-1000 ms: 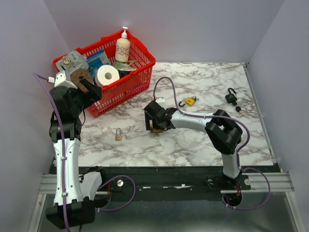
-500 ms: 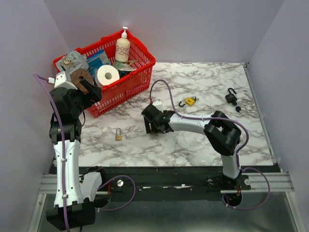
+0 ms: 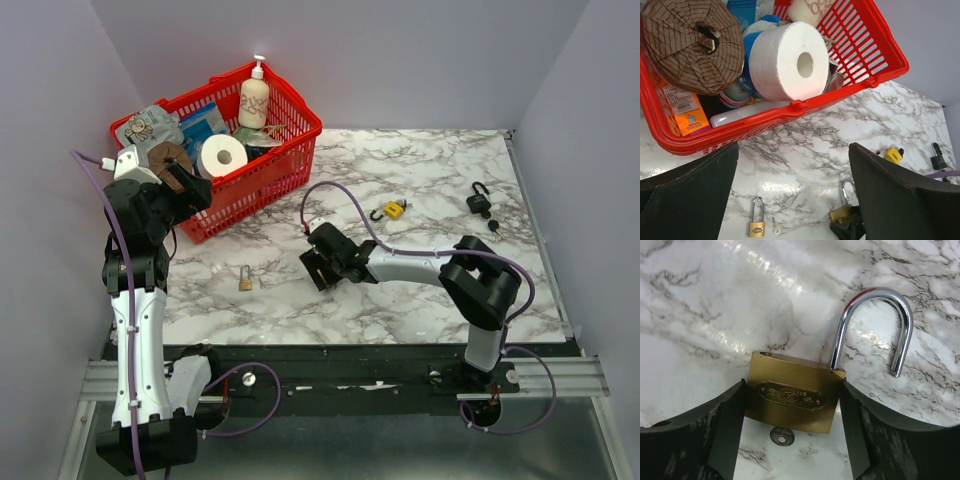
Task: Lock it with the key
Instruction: Pick up the lock from the center of the board.
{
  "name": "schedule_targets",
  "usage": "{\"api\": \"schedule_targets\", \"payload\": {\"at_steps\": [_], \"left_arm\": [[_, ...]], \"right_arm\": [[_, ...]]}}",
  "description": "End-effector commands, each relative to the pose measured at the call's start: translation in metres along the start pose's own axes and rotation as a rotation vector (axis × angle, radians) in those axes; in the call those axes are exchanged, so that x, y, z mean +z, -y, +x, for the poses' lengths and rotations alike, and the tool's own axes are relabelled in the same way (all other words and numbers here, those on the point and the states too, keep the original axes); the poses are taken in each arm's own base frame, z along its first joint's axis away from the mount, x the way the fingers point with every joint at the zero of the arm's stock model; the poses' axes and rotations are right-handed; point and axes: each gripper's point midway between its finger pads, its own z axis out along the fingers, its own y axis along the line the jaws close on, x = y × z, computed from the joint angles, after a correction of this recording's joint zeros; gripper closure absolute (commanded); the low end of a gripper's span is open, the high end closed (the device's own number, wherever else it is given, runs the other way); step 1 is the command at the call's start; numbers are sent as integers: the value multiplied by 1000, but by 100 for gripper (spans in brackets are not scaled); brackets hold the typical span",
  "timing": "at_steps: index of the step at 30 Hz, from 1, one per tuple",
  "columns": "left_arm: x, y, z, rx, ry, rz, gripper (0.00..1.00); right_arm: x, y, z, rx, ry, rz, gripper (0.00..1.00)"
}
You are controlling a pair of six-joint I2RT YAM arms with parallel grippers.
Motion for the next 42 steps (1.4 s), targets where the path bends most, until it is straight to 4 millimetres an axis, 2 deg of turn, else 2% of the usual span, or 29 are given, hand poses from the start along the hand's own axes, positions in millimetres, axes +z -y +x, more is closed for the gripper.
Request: {"api": "schedule_targets", "payload": {"at_steps": [1,2,4,5,6,8,9,15,18,22,25,29,34,42], "left_arm": [[1,11,-5,-2,7,59,1],[1,12,-5,-5,9,65,1],[1,14,-5,-8,6,75,2],[2,15,-5,-10,3,84,2],[1,17,-6,-8,3,91,2],[3,18,-6,-10,-4,98,2],[3,20,-6,-10,-3,104,2],[3,20,-7,-20,0,106,2],[3,19,-8,-18,2,96,2],[1,18,-8,-14,8,94,2],[1,18,-8,-8,9,92,2],[2,17,-5,-18,4,95,2],[4,17,-6,-24,9,91,2],[5,16,-4,-26,1,91,2]], "right_arm": [[-1,-9,49,-256,-126,-190,36],[-1,-6,52,-311,-132,-196,36],[-3,-13,57,-341,-142,-251,27],[-3,-13,59,-360,-149,-258,23],[-5,-12,65,-361,-173,-260,10],[-6,-11,67,-348,-187,-248,2],[-7,-9,69,-340,-199,-242,0],[-9,-14,79,-242,-273,-246,0],[-7,-18,85,-208,-304,-255,4],[-2,-10,88,-174,-339,-210,7],[0,0,82,-149,-332,-139,0],[-2,6,77,-117,-322,-97,0],[-5,3,87,-51,-358,-95,10],[2,5,100,-22,-406,-67,11]]}}
